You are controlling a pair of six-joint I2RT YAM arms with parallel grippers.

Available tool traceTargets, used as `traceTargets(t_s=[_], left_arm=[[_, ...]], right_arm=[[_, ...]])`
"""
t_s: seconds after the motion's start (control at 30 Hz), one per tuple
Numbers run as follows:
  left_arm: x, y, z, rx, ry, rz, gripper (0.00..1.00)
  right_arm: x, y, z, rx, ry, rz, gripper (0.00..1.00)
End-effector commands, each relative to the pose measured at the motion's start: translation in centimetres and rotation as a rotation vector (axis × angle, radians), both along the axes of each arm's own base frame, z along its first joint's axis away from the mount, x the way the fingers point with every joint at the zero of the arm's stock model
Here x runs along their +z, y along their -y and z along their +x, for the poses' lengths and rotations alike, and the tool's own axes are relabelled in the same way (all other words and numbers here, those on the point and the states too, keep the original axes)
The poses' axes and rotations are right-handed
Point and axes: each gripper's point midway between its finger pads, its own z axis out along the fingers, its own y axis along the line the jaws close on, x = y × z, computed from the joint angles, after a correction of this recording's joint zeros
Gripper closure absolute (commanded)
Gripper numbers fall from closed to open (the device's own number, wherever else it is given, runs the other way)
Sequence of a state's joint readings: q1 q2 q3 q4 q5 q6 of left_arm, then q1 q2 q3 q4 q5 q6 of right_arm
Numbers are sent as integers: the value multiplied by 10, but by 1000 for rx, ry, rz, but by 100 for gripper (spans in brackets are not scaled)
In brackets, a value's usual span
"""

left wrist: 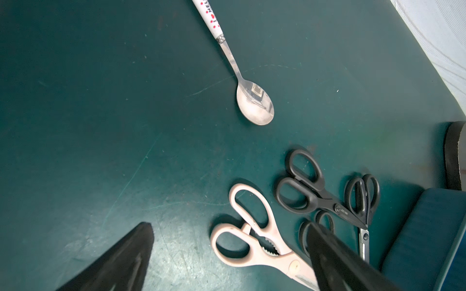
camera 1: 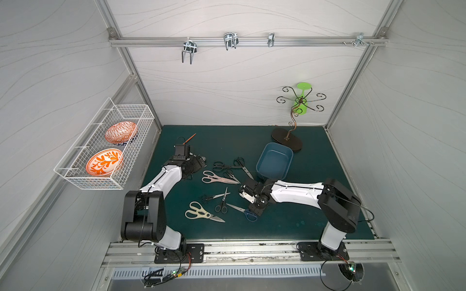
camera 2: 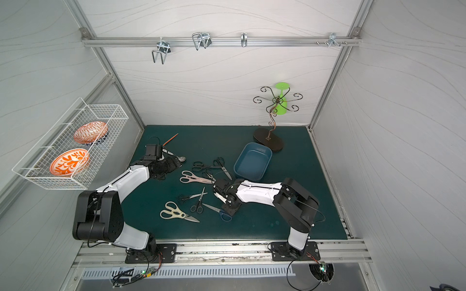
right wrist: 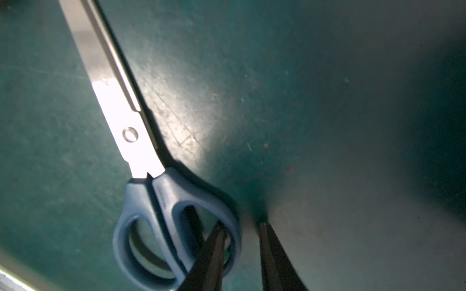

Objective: Put the scissors into the storage box
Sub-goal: Pick up the scissors from the center of the board.

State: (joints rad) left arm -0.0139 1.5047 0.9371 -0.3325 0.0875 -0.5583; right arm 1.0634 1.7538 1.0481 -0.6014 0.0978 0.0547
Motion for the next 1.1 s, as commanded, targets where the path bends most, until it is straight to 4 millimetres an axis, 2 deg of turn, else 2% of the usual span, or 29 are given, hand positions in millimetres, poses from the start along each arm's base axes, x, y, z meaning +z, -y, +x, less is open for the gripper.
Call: traceTargets(t_s=[0.0, 0.23, 0.4, 0.57, 0.73, 0.83, 0.97, 1.07], left_arm=[[15, 0, 15, 7, 49, -10, 1], [15, -1, 14, 8, 49, -8, 1], [16, -1, 14, 10, 51, -10, 1], [16, -1, 14, 10, 52, -10, 1], [16, 1, 14, 8, 51, -24, 1], [16, 5, 15, -1, 53, -41, 1], [16, 7, 15, -3, 51, -60, 1], [17, 8, 15, -9, 54, -63, 1]], right_arm=[[-12, 4, -3, -13, -12, -44, 77], [-15, 10, -3, -33, -14, -69, 100], [-12, 15, -3, -39, -8, -89, 100], [5, 26, -5, -64, 6, -97, 100], [35, 37, -7, -103, 36, -71, 100], [61, 35, -2, -138, 65, -21, 100], [96, 31, 18, -250, 82, 51, 100], [120, 29, 42, -372, 71, 127, 100]])
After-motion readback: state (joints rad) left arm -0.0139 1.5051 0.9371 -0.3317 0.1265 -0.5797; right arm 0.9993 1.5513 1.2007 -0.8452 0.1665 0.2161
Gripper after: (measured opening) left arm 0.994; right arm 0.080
